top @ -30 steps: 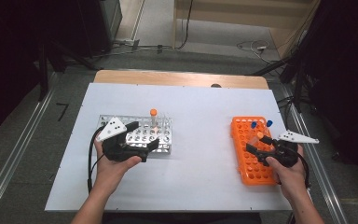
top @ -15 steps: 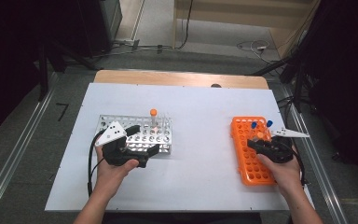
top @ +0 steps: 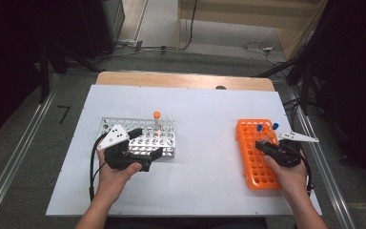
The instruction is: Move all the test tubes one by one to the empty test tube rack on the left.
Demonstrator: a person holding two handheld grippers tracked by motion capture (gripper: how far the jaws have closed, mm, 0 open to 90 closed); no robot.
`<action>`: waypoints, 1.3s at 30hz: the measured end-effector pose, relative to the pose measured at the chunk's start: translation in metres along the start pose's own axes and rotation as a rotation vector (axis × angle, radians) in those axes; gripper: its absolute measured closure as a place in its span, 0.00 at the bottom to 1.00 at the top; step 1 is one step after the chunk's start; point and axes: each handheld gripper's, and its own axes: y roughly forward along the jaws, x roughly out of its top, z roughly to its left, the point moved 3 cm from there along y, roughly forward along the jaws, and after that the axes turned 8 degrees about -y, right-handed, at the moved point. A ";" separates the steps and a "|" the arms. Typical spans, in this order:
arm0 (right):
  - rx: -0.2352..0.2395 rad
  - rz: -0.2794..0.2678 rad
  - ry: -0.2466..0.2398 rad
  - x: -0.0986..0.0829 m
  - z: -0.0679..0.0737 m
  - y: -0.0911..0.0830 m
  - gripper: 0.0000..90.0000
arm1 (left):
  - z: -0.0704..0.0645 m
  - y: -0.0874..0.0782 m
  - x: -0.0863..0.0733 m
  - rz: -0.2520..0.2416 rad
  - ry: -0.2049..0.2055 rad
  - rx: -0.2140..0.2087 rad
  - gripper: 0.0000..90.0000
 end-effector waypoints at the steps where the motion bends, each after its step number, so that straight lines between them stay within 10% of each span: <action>1: -0.004 -0.007 0.001 0.000 0.000 -0.001 0.81 | 0.000 0.000 0.000 0.001 0.001 0.000 0.00; 15: 0.027 -0.159 -0.012 0.008 0.008 -0.025 0.81 | -0.004 0.002 0.000 0.003 0.011 -0.011 0.00; 39: 0.256 -0.190 -0.170 0.017 0.073 -0.027 0.81 | -0.025 0.014 -0.003 0.027 0.041 -0.060 0.00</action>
